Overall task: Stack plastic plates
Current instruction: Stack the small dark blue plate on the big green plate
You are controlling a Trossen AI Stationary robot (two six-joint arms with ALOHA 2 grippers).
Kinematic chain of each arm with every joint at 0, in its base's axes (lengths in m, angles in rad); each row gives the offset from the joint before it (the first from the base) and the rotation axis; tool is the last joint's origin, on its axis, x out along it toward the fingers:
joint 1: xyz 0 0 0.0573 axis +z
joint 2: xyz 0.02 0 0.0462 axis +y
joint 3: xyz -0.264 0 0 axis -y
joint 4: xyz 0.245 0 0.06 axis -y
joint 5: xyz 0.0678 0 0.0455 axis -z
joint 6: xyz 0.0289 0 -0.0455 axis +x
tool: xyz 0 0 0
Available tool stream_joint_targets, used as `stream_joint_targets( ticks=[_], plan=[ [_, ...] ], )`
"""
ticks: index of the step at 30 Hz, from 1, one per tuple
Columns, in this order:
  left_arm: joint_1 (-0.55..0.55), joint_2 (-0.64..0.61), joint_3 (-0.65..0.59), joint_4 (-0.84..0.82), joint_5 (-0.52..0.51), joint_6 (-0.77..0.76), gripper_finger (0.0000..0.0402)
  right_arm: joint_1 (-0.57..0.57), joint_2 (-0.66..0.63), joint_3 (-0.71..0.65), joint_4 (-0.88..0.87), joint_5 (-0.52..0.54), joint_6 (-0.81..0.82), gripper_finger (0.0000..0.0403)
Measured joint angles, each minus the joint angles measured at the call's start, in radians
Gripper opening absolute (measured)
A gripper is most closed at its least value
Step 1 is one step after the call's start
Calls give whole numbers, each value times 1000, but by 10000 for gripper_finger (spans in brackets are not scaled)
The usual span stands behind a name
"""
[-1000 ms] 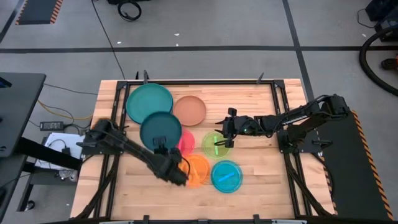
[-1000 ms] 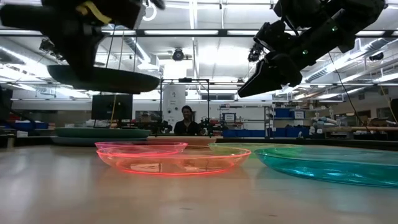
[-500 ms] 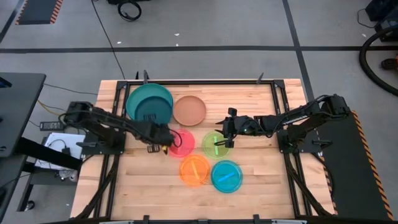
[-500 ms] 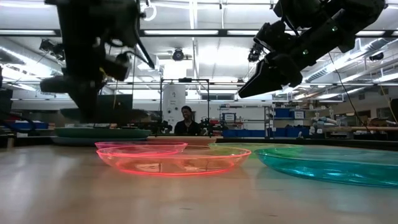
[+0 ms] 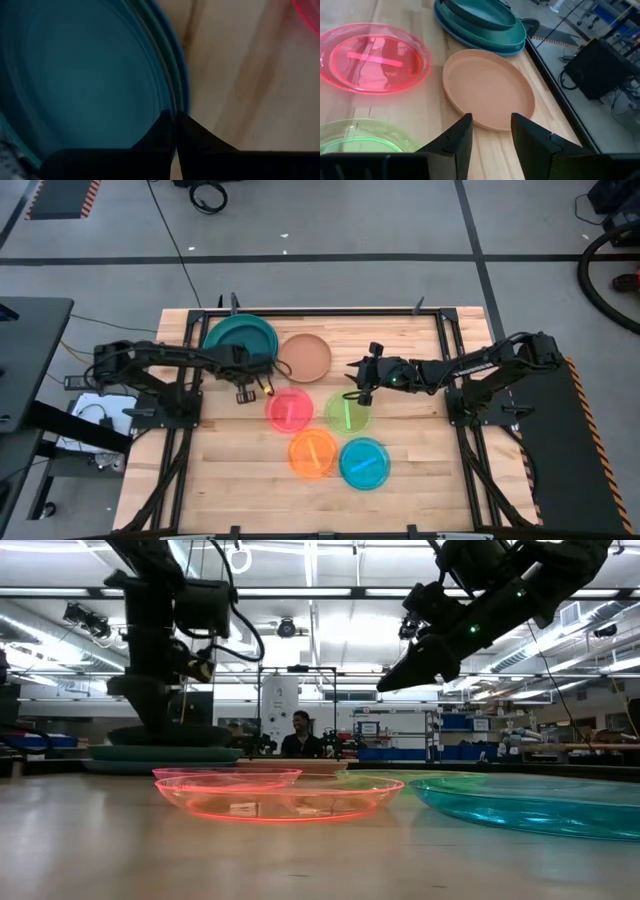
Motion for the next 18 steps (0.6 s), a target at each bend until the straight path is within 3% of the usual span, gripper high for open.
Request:
stream_joint_targets(
  ticks=[9,18],
  plan=[
    [150,6,0,33,43,57,16,-2,0,0,5,-8,48,145],
    [179,6,0,27,55,57,48,-22,0,0,15,0,56,145]
  ],
)
